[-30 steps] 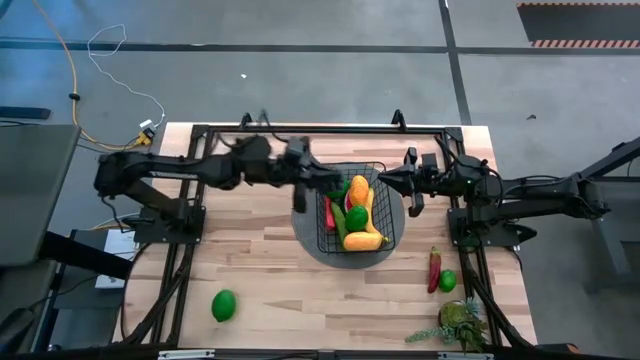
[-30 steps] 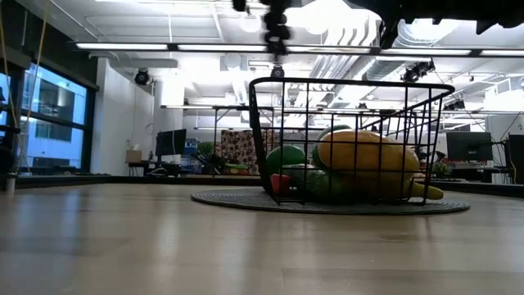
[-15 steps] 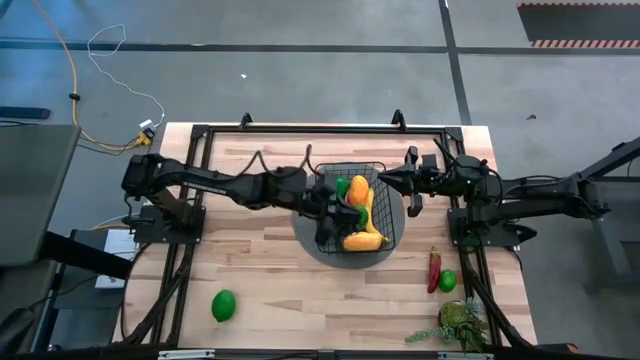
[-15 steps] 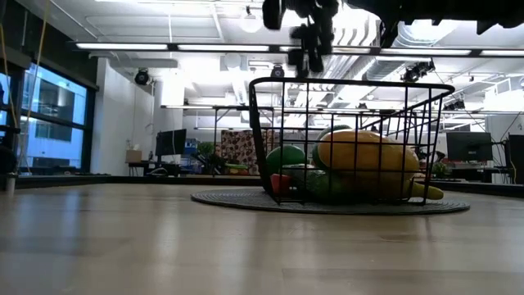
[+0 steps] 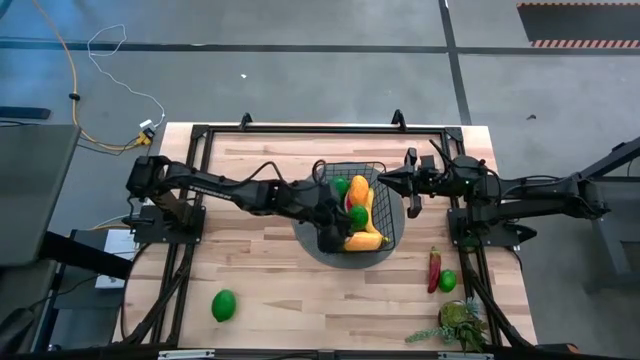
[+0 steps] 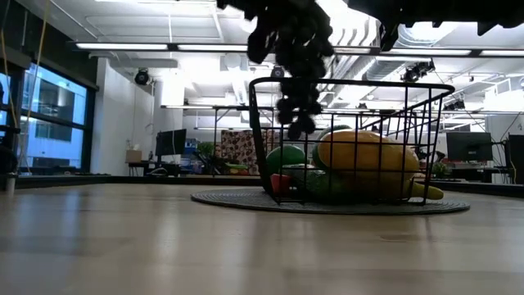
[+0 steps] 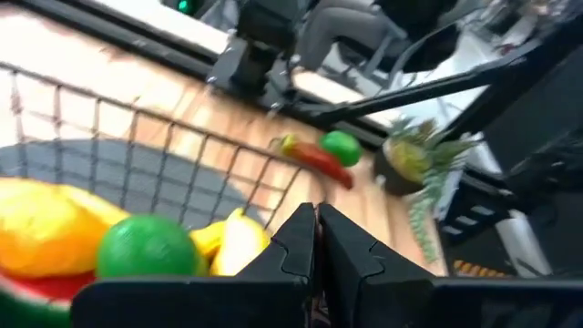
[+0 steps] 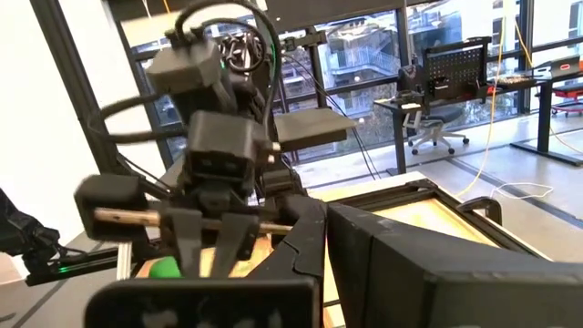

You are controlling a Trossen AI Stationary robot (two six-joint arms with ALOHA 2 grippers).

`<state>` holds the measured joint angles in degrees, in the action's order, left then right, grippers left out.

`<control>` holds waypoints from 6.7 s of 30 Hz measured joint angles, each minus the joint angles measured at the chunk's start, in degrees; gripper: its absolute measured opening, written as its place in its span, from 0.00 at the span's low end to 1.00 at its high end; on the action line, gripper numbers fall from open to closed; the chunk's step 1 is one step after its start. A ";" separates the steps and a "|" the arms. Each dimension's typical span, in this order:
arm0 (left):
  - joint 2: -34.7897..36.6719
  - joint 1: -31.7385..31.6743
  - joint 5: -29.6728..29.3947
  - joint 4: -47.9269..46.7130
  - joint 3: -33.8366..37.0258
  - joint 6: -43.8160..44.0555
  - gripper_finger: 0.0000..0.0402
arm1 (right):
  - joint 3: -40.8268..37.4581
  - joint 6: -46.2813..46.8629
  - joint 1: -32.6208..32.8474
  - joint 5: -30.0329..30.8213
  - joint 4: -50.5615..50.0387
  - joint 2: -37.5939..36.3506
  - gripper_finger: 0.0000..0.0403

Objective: Build produce basket
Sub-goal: Put the black grapes into the black wire basket, then put the red chili pepper into the black wire basket

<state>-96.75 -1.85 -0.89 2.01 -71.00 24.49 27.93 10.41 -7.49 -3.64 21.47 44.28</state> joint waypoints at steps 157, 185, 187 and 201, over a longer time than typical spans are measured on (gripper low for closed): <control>57.40 -10.35 -4.28 17.98 44.89 -8.17 0.43 | -0.01 3.35 0.09 0.20 1.82 0.03 0.00; 57.37 -10.38 -0.39 13.96 44.91 -8.17 0.00 | 0.60 12.18 -0.39 4.22 -3.34 0.03 0.14; 57.37 -10.38 -0.39 13.73 44.91 -8.17 0.00 | 0.60 13.19 -0.42 5.52 -4.22 0.03 0.24; 57.37 -10.38 -1.51 12.80 44.91 -8.13 0.00 | 1.36 19.08 -0.41 6.66 -5.82 0.04 0.75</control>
<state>-39.38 -12.23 -2.39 14.81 -26.09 16.36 29.30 29.50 -7.90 3.02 15.66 44.32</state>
